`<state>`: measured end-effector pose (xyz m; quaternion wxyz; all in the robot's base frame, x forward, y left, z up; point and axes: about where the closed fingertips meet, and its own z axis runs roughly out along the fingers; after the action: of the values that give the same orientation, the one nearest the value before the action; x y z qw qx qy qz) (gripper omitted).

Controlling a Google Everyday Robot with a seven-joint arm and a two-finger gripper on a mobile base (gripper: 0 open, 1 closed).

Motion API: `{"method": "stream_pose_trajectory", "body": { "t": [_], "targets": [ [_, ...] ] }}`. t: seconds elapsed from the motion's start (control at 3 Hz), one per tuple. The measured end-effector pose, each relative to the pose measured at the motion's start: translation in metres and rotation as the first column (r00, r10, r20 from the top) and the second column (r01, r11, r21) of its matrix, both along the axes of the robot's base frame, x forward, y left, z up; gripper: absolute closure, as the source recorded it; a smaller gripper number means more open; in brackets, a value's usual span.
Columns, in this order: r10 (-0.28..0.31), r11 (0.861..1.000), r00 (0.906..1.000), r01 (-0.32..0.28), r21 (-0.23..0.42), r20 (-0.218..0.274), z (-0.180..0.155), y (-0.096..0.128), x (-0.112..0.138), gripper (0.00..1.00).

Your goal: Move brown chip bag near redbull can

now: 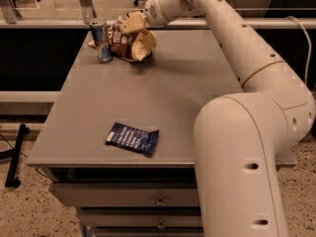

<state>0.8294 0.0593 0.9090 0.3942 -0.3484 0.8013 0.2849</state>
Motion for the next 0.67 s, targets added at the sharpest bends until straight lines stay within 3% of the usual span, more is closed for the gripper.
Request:
{"method": "stream_pose_trajectory", "body": {
  "t": [0.33,0.67],
  "targets": [
    [0.002,1.000,1.0000,-0.002,0.003,-0.005,-0.002,-0.003,-0.001,0.00],
    [-0.032,0.999,0.9994,0.032,0.000,0.010,-0.002,-0.030,-0.003,0.00]
  ]
}}
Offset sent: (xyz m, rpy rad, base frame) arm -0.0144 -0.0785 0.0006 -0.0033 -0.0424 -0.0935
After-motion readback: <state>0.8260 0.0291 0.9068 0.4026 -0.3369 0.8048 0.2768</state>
